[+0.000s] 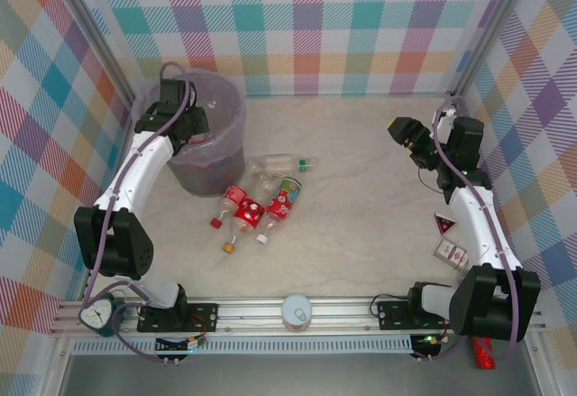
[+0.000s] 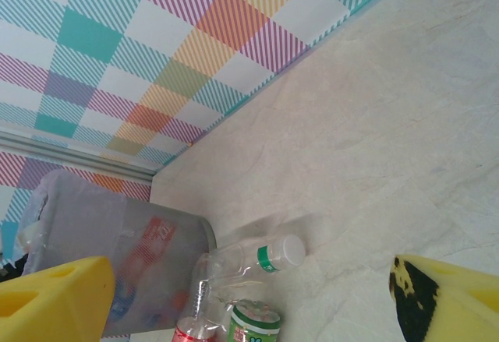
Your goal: Put the plastic bottles in the bin
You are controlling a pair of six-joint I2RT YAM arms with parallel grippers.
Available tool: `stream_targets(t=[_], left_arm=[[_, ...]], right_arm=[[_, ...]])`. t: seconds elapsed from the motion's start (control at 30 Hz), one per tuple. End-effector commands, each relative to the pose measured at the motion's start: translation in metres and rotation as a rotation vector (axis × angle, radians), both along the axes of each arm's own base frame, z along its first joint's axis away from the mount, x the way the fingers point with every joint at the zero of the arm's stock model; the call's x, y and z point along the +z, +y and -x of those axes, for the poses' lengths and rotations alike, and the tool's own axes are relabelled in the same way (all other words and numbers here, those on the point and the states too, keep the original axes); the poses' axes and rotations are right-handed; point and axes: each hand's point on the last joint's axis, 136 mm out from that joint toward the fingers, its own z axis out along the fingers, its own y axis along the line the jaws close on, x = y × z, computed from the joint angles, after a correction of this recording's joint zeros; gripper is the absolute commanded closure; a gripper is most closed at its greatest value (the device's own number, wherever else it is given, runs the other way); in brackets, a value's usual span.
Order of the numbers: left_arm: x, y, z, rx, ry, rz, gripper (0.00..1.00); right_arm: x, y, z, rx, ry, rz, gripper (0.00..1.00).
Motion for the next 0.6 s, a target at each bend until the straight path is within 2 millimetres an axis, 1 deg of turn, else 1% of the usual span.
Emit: stream_targets(t=[0.0, 0.03, 0.07, 0.1, 0.2, 0.3, 0.43, 0.57], left_arm=[[-0.020, 0.000, 0.008, 0.005, 0.043, 0.029, 0.71], [-0.022, 0.000, 0.008, 0.005, 0.051, 0.028, 0.66], [-0.023, -0.001, 0.009, 0.003, 0.054, 0.029, 0.59], [-0.020, -0.002, 0.008, 0.001, 0.051, 0.033, 0.51], [-0.011, -0.003, 0.006, -0.010, 0.037, 0.035, 0.34], [-0.004, -0.004, 0.004, -0.020, 0.035, 0.025, 0.21], [0.010, -0.003, 0.002, -0.027, 0.021, 0.010, 0.12], [0.034, -0.001, 0.000, -0.032, -0.018, -0.004, 0.09]], right_arm=[[0.005, -0.002, -0.003, 0.001, -0.022, 0.002, 0.09], [0.004, -0.002, -0.003, 0.002, -0.021, 0.000, 0.09], [0.005, -0.001, -0.003, 0.006, -0.023, 0.001, 0.09], [0.004, -0.002, -0.003, 0.005, -0.021, 0.001, 0.09], [0.003, -0.002, -0.003, 0.002, -0.017, 0.003, 0.09], [0.001, -0.002, -0.004, -0.001, -0.011, 0.000, 0.09], [-0.001, -0.001, -0.005, 0.005, -0.006, -0.002, 0.09], [0.000, -0.001, -0.005, 0.009, -0.004, -0.004, 0.09]])
